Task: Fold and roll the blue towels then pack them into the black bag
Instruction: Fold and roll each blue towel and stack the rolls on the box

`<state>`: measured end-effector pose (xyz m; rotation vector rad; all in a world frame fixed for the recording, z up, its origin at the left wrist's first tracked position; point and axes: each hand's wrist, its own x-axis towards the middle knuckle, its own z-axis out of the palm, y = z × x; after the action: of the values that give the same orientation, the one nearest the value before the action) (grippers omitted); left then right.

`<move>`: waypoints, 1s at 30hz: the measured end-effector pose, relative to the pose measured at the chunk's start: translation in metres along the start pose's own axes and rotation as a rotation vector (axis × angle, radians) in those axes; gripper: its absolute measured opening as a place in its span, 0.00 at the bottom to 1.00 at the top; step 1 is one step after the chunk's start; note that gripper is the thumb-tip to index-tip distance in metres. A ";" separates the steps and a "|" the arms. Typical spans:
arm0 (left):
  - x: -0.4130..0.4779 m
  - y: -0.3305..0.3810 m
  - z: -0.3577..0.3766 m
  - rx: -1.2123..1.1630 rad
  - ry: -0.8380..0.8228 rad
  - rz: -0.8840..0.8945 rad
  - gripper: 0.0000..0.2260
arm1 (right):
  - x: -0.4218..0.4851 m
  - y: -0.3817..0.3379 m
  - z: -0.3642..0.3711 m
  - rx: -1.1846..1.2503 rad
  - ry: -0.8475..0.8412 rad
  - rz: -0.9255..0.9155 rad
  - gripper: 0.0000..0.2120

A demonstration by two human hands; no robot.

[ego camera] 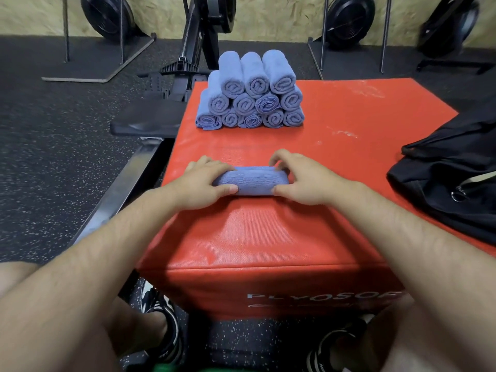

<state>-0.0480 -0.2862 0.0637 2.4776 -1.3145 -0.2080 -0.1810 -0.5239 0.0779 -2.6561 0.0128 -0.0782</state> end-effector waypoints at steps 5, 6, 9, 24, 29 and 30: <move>-0.003 0.003 -0.005 -0.026 0.009 -0.013 0.27 | 0.006 -0.005 0.000 0.136 -0.109 0.095 0.14; -0.002 0.003 -0.003 0.002 0.059 0.013 0.27 | 0.009 -0.003 0.002 0.109 -0.094 0.095 0.12; 0.001 0.009 0.001 0.034 0.225 0.137 0.17 | 0.017 0.002 0.007 -0.027 0.034 0.022 0.10; 0.038 -0.010 0.014 0.035 0.049 0.092 0.32 | 0.031 0.008 0.028 -0.045 0.077 -0.029 0.30; 0.060 -0.014 -0.031 0.015 0.021 0.164 0.34 | 0.051 0.004 0.003 0.072 0.174 -0.029 0.29; 0.068 -0.018 -0.040 0.020 0.041 0.171 0.35 | 0.060 0.003 -0.004 0.081 0.201 -0.026 0.29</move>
<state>0.0151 -0.3240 0.0966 2.3562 -1.5085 -0.1029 -0.1212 -0.5295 0.0836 -2.5567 0.0406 -0.3466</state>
